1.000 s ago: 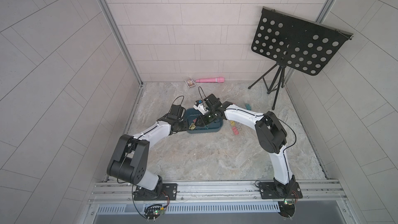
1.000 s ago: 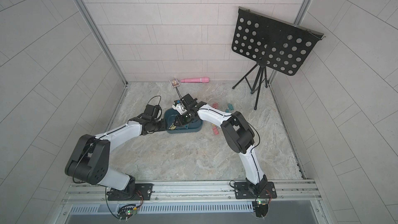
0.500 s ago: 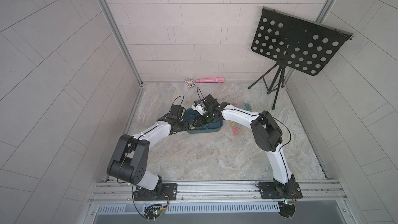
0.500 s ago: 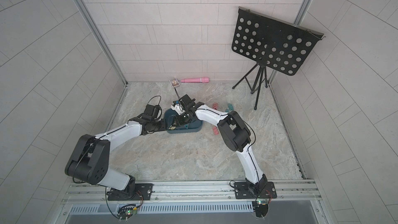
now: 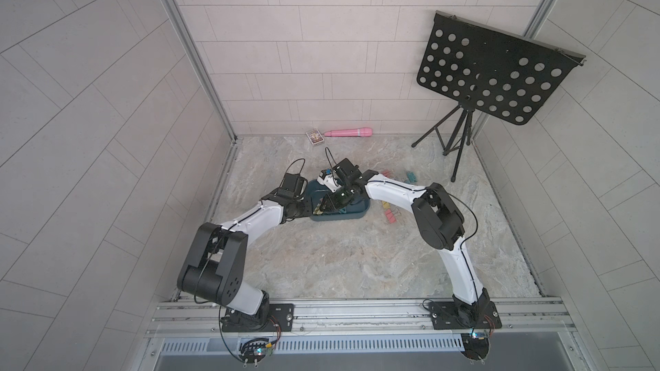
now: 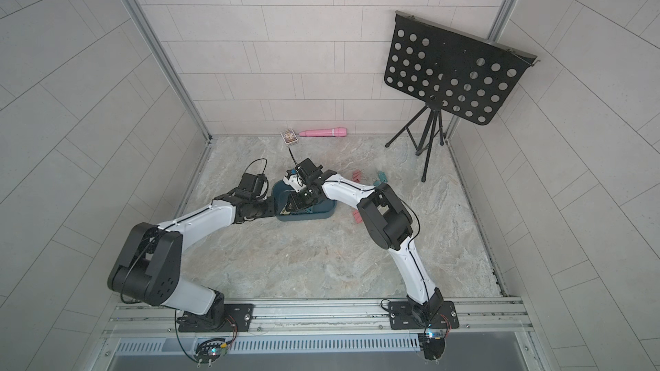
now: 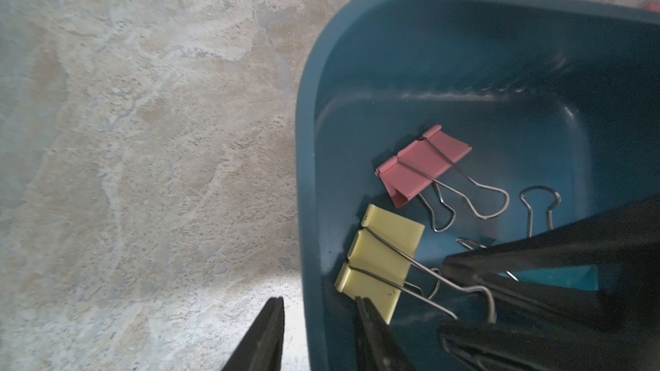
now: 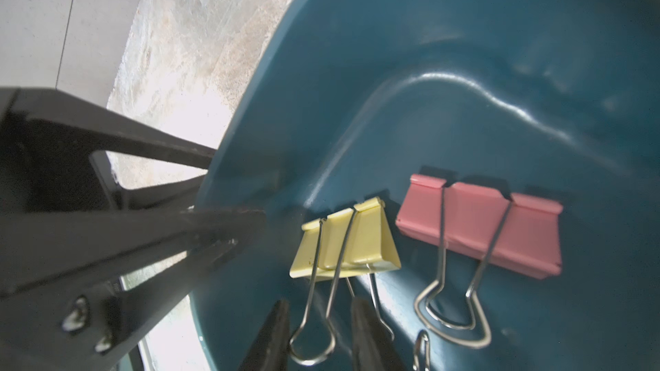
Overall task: Take out the binder clips from the storage box
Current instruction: Pick up the binder clip from the storage box.
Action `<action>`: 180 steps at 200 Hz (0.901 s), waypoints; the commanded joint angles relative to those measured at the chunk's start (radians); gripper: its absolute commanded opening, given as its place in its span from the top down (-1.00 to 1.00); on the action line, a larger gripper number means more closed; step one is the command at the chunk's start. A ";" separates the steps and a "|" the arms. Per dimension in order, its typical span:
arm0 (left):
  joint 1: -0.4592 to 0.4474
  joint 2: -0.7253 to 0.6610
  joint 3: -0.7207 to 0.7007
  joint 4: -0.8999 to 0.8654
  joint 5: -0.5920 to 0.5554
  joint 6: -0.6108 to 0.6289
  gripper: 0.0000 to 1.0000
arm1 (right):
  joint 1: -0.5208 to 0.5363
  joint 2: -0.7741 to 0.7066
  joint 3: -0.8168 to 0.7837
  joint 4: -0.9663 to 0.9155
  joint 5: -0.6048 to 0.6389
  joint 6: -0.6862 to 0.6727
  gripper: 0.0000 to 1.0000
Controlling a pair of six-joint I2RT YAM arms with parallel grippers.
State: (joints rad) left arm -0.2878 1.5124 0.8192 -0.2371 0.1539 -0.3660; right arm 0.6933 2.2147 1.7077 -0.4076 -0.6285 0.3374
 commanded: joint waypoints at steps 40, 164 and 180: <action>0.007 -0.031 -0.012 -0.010 -0.011 0.004 0.18 | 0.003 -0.023 0.025 -0.054 0.041 -0.034 0.56; 0.005 -0.032 -0.015 -0.009 -0.013 0.004 0.19 | -0.025 -0.145 0.006 -0.066 0.092 -0.043 0.89; 0.006 -0.031 -0.015 -0.010 -0.014 0.004 0.19 | -0.033 -0.168 -0.001 -0.063 0.079 -0.040 0.90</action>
State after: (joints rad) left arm -0.2878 1.5032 0.8139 -0.2371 0.1532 -0.3660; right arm 0.6682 2.1250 1.7107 -0.4614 -0.5488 0.3103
